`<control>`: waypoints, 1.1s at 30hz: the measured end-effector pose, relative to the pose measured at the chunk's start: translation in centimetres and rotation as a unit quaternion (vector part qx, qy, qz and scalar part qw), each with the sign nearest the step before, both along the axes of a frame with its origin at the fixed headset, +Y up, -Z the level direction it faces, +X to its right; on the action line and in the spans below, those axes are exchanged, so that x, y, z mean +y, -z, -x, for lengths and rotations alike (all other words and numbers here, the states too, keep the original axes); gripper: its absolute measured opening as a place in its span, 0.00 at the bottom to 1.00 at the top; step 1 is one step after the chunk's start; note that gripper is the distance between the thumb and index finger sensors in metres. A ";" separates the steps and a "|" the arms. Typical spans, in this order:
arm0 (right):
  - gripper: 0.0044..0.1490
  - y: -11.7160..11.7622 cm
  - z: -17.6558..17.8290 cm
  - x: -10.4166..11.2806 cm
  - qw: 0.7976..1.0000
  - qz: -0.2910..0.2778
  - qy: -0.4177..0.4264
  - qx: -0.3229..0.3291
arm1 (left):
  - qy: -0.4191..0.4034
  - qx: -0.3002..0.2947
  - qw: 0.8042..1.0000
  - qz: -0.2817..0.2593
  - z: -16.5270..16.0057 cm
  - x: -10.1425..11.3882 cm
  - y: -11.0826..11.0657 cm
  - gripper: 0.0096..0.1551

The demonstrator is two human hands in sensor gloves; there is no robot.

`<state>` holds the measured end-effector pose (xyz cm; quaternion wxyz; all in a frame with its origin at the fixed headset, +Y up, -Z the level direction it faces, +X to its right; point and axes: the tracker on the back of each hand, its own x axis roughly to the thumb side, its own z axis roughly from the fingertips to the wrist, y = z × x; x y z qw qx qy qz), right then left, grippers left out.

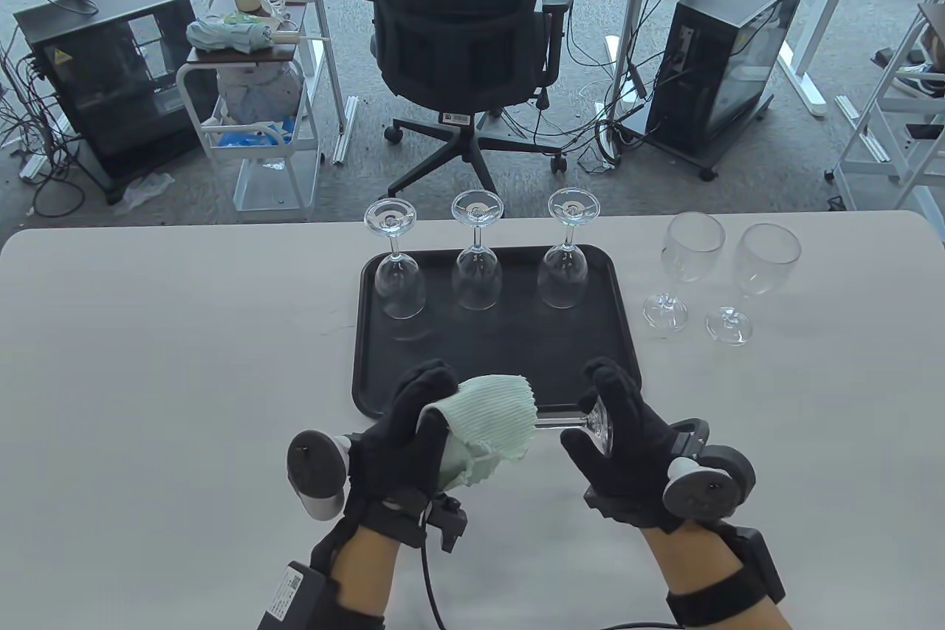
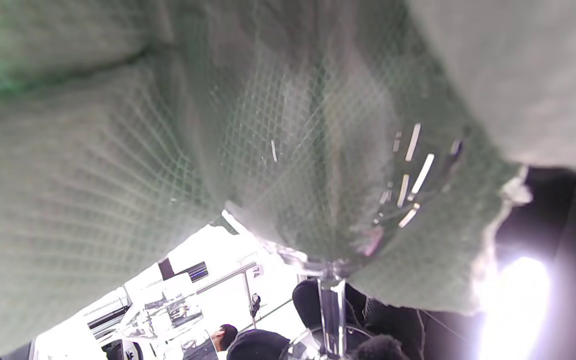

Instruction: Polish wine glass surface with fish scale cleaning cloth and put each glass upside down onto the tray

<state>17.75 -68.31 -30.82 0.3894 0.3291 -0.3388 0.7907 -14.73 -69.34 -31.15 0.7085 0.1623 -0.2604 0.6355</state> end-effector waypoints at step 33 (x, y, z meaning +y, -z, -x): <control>0.47 0.3 0.1 0.2 0.993 0.097 0.052 0.030 | 0.018 0.001 0.999 -0.031 0.1 0.8 -0.5 0.35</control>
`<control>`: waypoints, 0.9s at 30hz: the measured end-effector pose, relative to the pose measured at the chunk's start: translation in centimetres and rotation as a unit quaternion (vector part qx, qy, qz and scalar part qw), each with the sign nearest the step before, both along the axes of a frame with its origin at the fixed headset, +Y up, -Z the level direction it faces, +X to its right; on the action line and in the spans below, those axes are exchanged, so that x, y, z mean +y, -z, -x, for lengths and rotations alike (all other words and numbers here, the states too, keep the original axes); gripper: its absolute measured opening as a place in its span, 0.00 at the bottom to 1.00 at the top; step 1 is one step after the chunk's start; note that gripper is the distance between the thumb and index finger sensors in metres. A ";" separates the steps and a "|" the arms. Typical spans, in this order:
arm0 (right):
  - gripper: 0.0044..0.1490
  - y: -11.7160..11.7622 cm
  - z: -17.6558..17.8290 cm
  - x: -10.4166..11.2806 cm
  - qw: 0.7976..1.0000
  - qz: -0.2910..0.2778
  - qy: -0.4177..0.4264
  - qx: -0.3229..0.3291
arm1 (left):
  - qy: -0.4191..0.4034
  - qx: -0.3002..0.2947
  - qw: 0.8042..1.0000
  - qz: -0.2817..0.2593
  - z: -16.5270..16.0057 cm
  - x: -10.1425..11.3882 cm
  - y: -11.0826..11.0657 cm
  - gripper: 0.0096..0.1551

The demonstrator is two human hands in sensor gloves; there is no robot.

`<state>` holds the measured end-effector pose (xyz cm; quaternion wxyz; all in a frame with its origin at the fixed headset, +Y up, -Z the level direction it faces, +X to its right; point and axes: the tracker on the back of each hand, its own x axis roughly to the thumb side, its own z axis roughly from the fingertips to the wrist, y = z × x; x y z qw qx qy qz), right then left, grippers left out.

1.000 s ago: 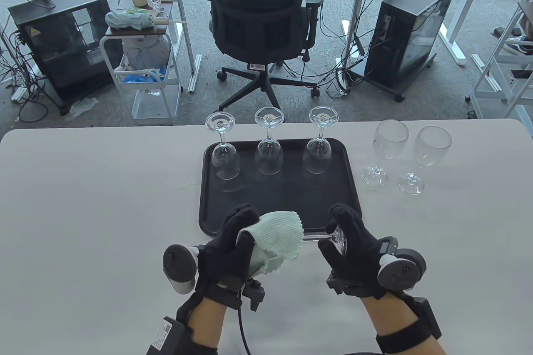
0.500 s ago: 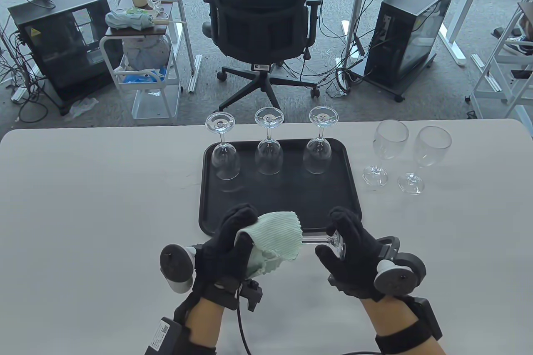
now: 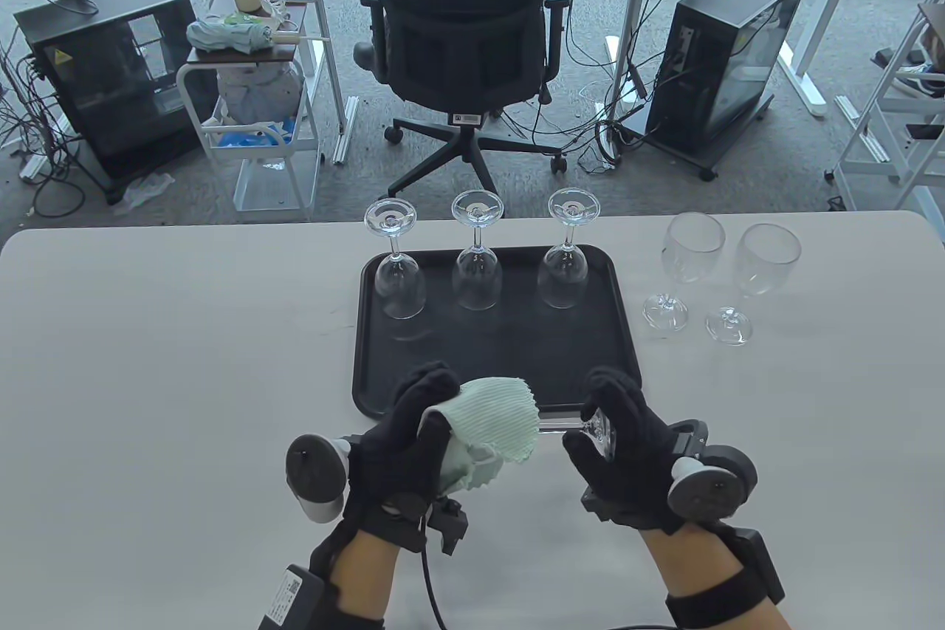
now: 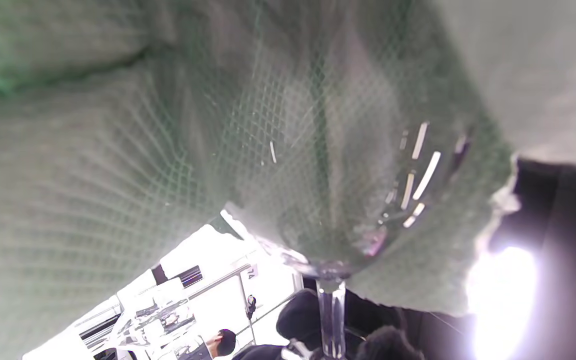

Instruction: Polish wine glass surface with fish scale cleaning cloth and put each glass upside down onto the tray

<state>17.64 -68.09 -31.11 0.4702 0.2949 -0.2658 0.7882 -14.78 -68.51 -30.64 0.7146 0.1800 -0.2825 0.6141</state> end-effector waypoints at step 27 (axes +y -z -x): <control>0.47 0.5 0.0 -0.6 0.998 0.052 0.030 0.013 | 0.001 0.017 1.000 -0.019 -0.2 0.2 -0.3 0.34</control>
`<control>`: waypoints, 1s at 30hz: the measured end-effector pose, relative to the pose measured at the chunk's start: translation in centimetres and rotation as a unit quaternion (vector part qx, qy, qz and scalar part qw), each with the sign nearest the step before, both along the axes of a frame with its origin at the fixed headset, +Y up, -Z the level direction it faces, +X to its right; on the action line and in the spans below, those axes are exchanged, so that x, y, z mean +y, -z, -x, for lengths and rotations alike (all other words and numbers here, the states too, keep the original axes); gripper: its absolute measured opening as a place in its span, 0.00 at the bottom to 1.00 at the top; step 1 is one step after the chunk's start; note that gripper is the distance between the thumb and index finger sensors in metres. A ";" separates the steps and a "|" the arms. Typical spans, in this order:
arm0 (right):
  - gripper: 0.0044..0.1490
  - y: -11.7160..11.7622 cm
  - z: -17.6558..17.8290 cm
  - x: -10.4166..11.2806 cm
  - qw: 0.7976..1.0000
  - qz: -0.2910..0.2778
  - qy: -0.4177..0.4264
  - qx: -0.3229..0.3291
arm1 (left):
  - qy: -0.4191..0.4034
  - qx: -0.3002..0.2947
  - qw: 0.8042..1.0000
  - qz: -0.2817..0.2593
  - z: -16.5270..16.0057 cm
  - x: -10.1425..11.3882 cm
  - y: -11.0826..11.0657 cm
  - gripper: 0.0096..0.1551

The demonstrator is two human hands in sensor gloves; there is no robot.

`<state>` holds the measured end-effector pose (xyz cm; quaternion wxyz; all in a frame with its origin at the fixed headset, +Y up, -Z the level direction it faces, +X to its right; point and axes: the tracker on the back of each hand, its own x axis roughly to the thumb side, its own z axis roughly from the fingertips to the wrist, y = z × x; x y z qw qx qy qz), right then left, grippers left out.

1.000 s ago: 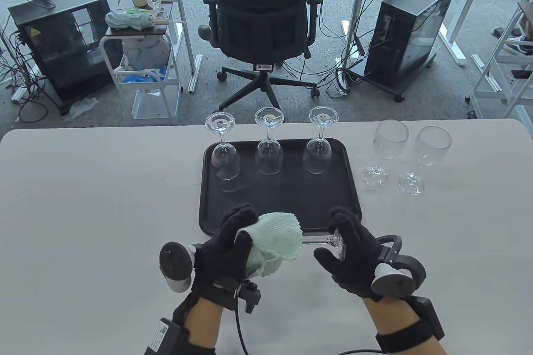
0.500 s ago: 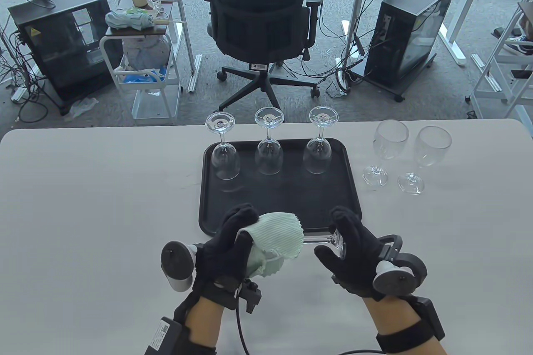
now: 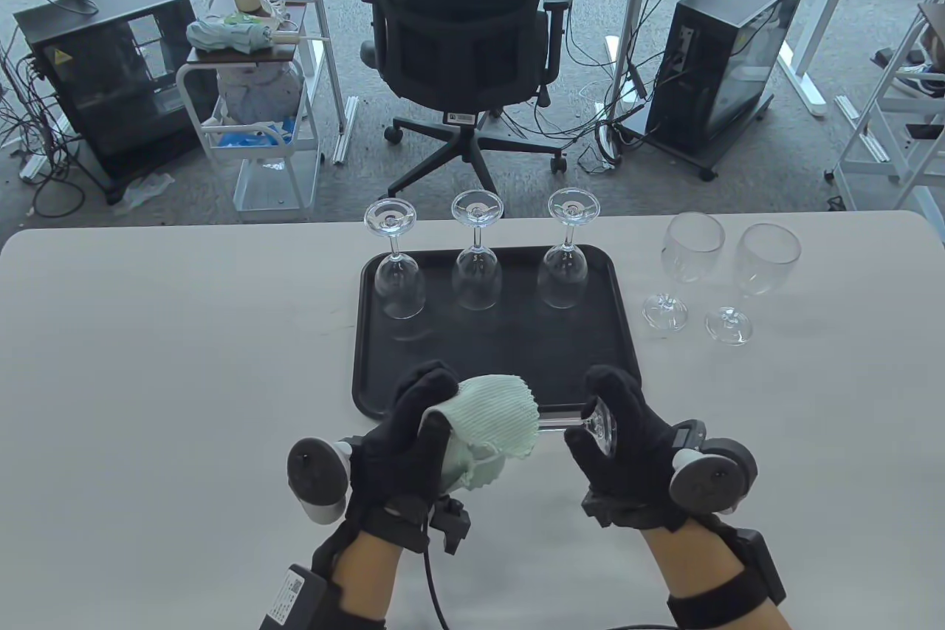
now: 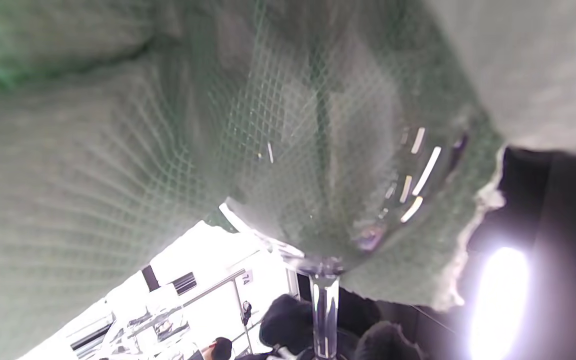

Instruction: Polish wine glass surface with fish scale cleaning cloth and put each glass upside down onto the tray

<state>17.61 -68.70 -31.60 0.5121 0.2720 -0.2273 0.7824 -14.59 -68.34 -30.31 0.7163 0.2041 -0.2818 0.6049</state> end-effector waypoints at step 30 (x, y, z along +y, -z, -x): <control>0.52 0.7 -5.2 4.6 0.968 0.005 -0.100 -0.230 | -0.080 0.038 0.995 0.047 2.3 -1.5 1.3 0.30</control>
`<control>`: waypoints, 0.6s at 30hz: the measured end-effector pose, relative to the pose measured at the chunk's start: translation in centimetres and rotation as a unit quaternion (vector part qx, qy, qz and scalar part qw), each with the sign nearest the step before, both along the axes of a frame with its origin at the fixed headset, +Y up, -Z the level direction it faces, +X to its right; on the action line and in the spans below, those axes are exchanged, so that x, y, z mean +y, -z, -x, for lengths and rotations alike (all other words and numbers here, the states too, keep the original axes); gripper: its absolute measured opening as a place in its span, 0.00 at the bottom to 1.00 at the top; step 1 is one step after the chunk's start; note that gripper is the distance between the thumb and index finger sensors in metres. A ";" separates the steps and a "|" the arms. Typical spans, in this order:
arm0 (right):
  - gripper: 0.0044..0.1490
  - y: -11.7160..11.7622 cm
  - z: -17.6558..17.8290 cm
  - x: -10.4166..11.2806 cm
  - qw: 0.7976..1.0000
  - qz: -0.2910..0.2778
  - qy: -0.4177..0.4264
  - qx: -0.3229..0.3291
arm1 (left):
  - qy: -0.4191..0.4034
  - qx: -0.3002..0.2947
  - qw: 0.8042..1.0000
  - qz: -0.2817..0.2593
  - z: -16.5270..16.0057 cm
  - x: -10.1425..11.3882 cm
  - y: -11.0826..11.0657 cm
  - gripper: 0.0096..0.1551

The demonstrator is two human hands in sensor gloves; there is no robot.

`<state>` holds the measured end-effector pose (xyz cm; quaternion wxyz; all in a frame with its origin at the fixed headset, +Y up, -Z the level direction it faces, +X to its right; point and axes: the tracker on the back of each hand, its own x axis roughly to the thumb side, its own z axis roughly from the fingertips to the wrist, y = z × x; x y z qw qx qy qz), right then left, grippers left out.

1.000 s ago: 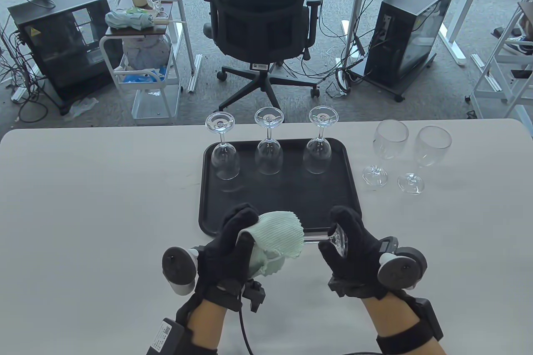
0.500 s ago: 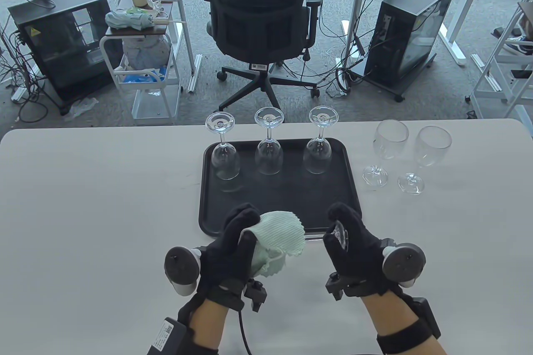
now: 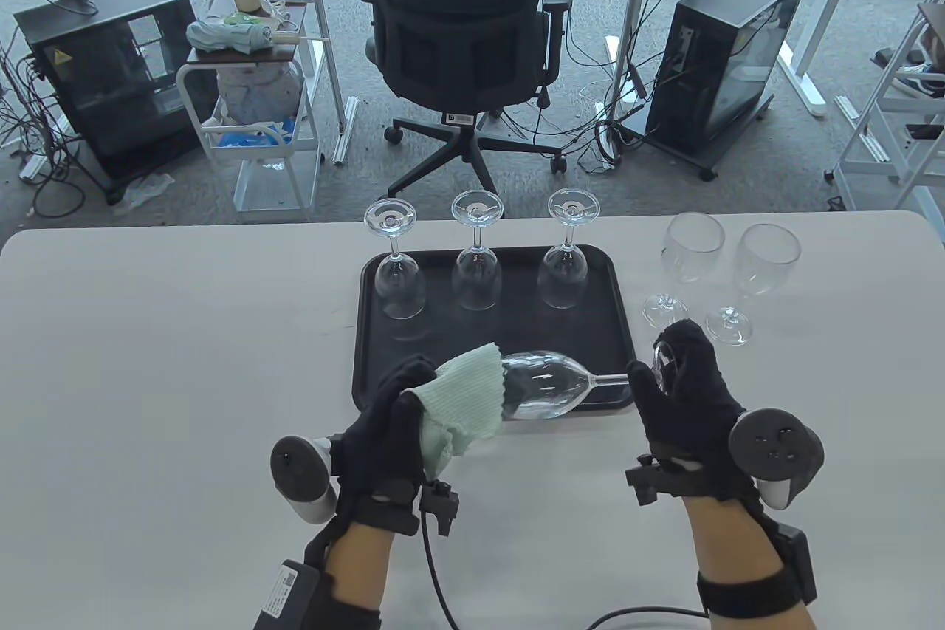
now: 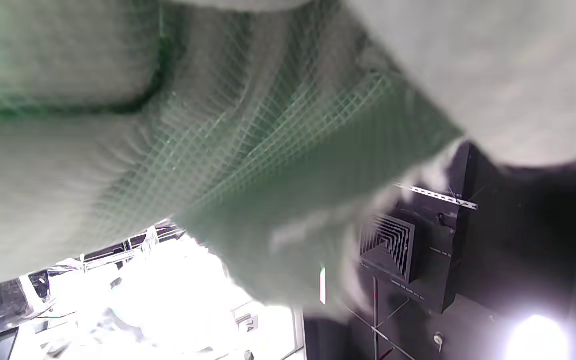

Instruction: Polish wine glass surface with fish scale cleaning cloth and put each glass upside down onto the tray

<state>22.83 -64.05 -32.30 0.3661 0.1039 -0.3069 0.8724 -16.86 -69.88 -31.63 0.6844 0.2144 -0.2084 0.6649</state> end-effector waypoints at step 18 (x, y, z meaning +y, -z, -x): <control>0.43 9.9 6.4 0.2 0.946 0.129 -0.291 -0.064 | -0.009 -0.004 1.000 0.007 0.5 -0.2 0.3 0.30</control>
